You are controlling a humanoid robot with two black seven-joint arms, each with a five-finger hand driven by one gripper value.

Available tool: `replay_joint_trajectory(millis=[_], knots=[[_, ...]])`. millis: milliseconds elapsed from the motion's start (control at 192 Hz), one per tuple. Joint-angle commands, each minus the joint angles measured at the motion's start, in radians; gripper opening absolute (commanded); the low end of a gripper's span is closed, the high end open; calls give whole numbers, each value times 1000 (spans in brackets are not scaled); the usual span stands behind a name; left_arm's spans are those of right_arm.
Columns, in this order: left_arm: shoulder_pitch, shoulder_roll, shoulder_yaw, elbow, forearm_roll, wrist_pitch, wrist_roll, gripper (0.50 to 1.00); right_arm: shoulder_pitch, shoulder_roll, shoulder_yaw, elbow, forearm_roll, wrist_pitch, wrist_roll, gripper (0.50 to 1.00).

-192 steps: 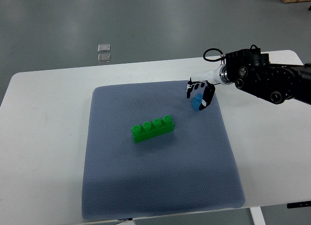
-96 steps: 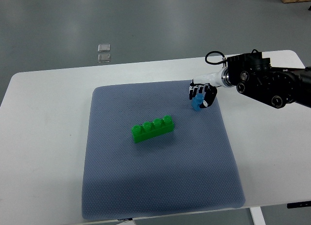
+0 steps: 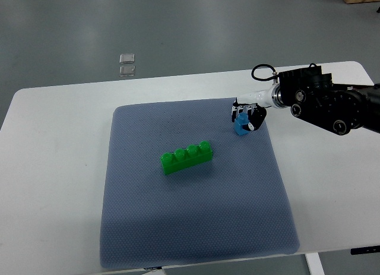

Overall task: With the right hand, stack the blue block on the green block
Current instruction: 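Lift the blue block with the right hand, then carry the blue block over the green block and lower it onto the studs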

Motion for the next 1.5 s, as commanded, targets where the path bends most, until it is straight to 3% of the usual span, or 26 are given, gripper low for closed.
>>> replay_joint_trajectory(millis=[0,177,459,662,849,1094,1495], knots=[[0,0,0,0,0,0,0,1000,4,-5,0,3,1,1,0,547],[0,0,-2,0,0,0,0,1000,72,-37,2,43,16,15,0,547],[0,0,-2,0,0,0,0,1000,268,-127,-24,222,128,99,-20,547],[0,0,0,0,0,0,0,1000,406,-127,-103,324,377,111,-104,549],[0,0,0,0,0,0,0,1000,478,-44,-169,353,504,90,-150,547],[0,0,-2,0,0,0,1,1000,468,86,-241,353,518,-36,-208,545],[0,0,-3,3,0,0,0,1000,460,77,-258,410,648,-90,-313,547]])
